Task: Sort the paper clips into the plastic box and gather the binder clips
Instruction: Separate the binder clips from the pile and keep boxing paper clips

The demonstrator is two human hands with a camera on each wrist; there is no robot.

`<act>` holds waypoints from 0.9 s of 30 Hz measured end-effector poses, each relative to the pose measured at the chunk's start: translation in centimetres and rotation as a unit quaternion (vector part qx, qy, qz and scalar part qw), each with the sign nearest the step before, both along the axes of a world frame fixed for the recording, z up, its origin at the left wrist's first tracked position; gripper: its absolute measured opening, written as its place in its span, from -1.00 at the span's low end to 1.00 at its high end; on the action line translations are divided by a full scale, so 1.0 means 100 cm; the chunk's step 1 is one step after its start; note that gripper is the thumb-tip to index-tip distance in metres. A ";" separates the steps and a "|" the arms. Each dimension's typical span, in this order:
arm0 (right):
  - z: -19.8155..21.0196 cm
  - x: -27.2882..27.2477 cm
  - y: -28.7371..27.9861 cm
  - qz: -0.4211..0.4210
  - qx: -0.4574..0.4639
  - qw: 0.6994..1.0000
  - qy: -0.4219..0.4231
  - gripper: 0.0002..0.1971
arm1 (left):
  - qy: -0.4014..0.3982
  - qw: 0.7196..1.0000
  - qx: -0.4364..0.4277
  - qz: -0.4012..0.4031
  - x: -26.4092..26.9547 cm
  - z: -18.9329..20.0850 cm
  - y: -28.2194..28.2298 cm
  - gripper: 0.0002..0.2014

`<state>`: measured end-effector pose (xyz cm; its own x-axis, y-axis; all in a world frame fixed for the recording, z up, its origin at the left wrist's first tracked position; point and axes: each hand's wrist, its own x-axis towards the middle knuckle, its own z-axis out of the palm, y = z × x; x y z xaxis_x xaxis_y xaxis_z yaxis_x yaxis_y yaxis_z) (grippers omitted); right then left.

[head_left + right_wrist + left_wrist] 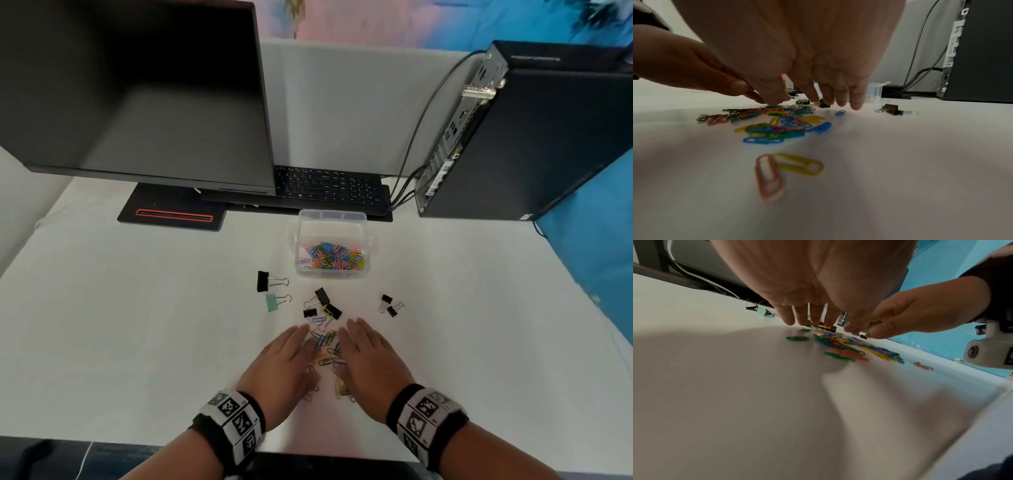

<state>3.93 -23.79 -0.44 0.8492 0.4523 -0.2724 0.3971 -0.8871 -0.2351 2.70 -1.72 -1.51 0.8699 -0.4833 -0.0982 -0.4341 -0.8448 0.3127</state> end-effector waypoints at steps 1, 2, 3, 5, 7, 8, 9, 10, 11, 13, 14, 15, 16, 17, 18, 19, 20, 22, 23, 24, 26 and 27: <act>0.001 -0.001 0.001 -0.007 -0.010 1.000 0.007 -0.33 | 0.000 1.000 0.003 0.001 0.003 0.000 -0.001 -0.42; 0.003 -0.003 0.001 -0.004 -0.015 1.000 0.016 -0.34 | 0.000 1.000 0.007 0.002 0.004 0.000 -0.001 -0.43; 0.006 -0.006 0.002 0.008 -0.014 1.000 0.026 -0.35 | 0.001 1.000 0.011 0.002 0.004 0.000 0.001 -0.44; 0.014 -0.011 0.004 0.037 0.000 0.999 0.034 -0.38 | 0.011 1.000 0.021 0.007 0.002 0.000 0.007 -0.44; 0.019 -0.007 0.006 0.047 0.026 0.998 0.016 -0.42 | 0.020 0.999 0.022 0.019 0.002 0.000 0.011 -0.43; 0.019 -0.003 0.008 0.044 0.035 0.998 0.006 -0.44 | 0.019 0.999 0.017 0.024 0.003 0.001 0.011 -0.43; 0.019 0.003 0.010 0.041 0.040 0.998 -0.007 -0.46 | 0.013 1.000 0.012 0.024 0.006 0.003 0.010 -0.44; 0.018 0.010 0.012 0.040 0.039 0.998 -0.024 -0.48 | 0.003 1.000 0.010 0.020 0.010 0.004 0.007 -0.46; 0.017 0.017 0.015 0.041 0.033 0.998 -0.038 -0.50 | -0.008 1.000 0.011 0.010 0.014 0.005 0.003 -0.49; 0.016 0.029 0.017 0.044 0.012 0.998 -0.043 -0.50 | -0.020 1.000 0.021 -0.011 0.024 0.006 -0.003 -0.50; 0.015 0.033 0.017 0.046 0.000 0.998 -0.039 -0.49 | -0.020 0.999 0.028 -0.016 0.028 0.006 -0.005 -0.50; 0.015 0.035 0.016 0.049 -0.010 0.998 -0.035 -0.48 | -0.020 0.999 0.035 -0.014 0.030 0.006 -0.005 -0.50; 0.015 0.037 0.014 0.053 -0.017 0.998 -0.032 -0.48 | -0.017 0.999 0.039 -0.007 0.032 0.007 -0.004 -0.49; 0.015 0.037 0.011 0.059 -0.022 0.998 -0.030 -0.47 | -0.014 0.999 0.040 -0.001 0.033 0.007 0.000 -0.49; 0.016 0.036 0.009 0.064 -0.024 0.997 -0.028 -0.46 | -0.016 0.999 0.040 0.002 0.034 0.008 0.004 -0.49; 0.016 0.035 0.005 0.069 -0.022 0.997 -0.026 -0.46 | -0.020 0.999 0.038 0.003 0.036 0.008 0.008 -0.49; 0.016 0.034 0.002 0.074 -0.017 0.997 -0.021 -0.48 | -0.027 0.999 0.035 0.003 0.038 0.009 0.011 -0.51; 0.016 0.031 -0.002 0.082 -0.001 0.997 -0.013 -0.51 | -0.042 0.999 0.034 -0.004 0.043 0.012 0.010 -0.53; 0.016 0.031 -0.003 0.085 0.006 0.996 -0.016 -0.51 | -0.047 0.998 0.039 -0.011 0.046 0.013 0.005 -0.53; 0.016 0.032 -0.003 0.087 0.009 0.996 -0.021 -0.52 | -0.050 0.998 0.045 -0.019 0.050 0.013 -0.001 -0.52; 0.016 0.034 -0.002 0.081 0.011 0.996 -0.034 -0.51 | -0.040 0.997 0.061 -0.028 0.056 0.011 -0.013 -0.48; 0.016 0.036 -0.002 0.075 0.013 0.996 -0.039 -0.51 | -0.031 0.997 0.073 -0.024 0.059 0.010 -0.019 -0.46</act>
